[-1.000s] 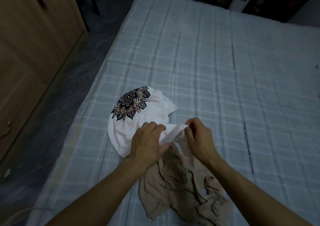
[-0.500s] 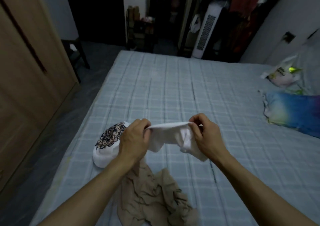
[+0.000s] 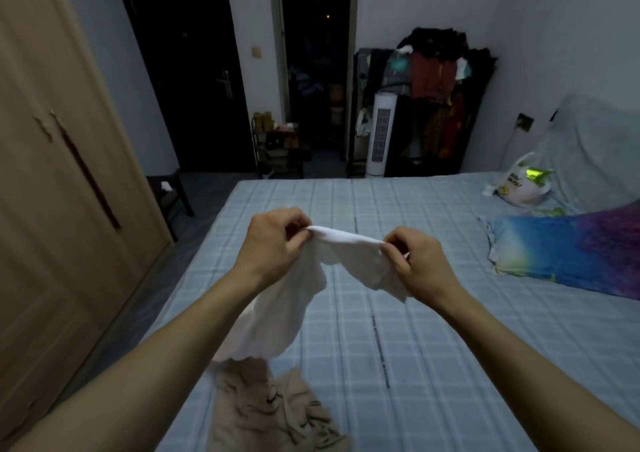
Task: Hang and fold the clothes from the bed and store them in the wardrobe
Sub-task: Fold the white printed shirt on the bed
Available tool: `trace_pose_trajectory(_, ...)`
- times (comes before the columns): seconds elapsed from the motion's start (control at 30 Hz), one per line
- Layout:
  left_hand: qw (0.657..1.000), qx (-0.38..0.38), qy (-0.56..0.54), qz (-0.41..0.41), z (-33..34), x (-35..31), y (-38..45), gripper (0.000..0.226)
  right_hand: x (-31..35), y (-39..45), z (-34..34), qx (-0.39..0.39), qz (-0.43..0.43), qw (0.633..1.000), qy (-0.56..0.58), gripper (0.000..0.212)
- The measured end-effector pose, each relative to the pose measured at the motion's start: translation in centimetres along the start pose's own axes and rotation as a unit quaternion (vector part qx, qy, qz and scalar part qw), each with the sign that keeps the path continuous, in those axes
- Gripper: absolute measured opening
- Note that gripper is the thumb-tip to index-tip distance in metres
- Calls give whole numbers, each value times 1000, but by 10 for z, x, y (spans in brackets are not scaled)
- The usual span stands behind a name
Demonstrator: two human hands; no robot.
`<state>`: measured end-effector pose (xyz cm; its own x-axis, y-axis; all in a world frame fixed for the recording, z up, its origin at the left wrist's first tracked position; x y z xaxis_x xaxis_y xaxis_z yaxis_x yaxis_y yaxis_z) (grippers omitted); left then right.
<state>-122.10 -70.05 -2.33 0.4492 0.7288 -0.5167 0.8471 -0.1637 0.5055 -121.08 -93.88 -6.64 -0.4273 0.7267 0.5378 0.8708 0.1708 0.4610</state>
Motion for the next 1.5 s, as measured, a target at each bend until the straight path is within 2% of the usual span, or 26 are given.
trace_pose_trajectory(0.13,1000,-3,-18,4,8,-41,12,2,-8,-13,-25,2,19,1000,6,10)
trace_pose_trajectory(0.27,998,14,-51,-22,25,-54,15,2,11,-22,-16,60,0,997,41,51)
trace_pose_trajectory(0.3,998,21,-60,-24,29,-56,14,3,17,-23,-11,63,-1,997,48,54)
trace_pose_trajectory(0.33,997,28,-68,-23,32,-58,12,3,22,-23,-5,60,-1,997,50,50)
trace_pose_trajectory(0.43,996,34,-82,-14,35,-58,5,3,35,-22,7,26,8,998,49,13)
trace_pose_trajectory(0.47,996,35,-87,-11,34,-55,3,3,37,-22,10,12,14,998,52,7)
trace_pose_trajectory(0.6,994,31,-104,-16,22,-33,-4,4,40,-17,23,0,36,997,73,5)
trace_pose_trajectory(0.77,995,48,-78,-25,10,12,-18,2,50,-12,58,67,42,994,76,5)
trace_pose_trajectory(0.93,985,166,-2,-50,11,92,-51,11,61,-28,121,177,42,980,82,14)
trace_pose_trajectory(1.0,962,258,65,-67,15,135,-73,12,62,-36,147,201,60,975,78,18)
trace_pose_trajectory(1.03,939,316,112,-80,19,159,-88,11,62,-39,159,206,69,973,74,18)
trace_pose_trajectory(1.13,837,476,243,-120,25,233,-141,8,61,-47,189,212,92,971,68,14)
trace_pose_trajectory(1.2,773,535,310,-143,28,271,-171,18,56,-53,205,220,114,967,64,12)
trace_pose_trajectory(1.23,757,545,328,-151,31,284,-180,20,53,-57,216,226,124,964,59,11)
trace_pose_trajectory(1.27,756,543,330,-158,36,292,-184,21,51,-61,226,233,130,962,52,11)
trace_pose_trajectory(1.4,815,499,258,-139,78,290,-179,24,33,-79,261,245,151,958,22,11)
trace_pose_trajectory(1.5,841,487,196,-131,118,280,-180,29,5,-94,280,256,180,950,8,16)
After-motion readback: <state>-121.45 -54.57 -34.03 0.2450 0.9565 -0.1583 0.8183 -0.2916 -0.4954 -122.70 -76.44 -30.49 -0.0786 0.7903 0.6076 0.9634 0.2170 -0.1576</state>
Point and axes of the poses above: each hand's wrist, its own y-axis towards the middle knuckle, its own z-axis out of the palm, x = y × z, the point moved 7 cm from there along y, towards the middle knuckle, and after that the axes turned 2 degrees about x, right-handed, at the moved point
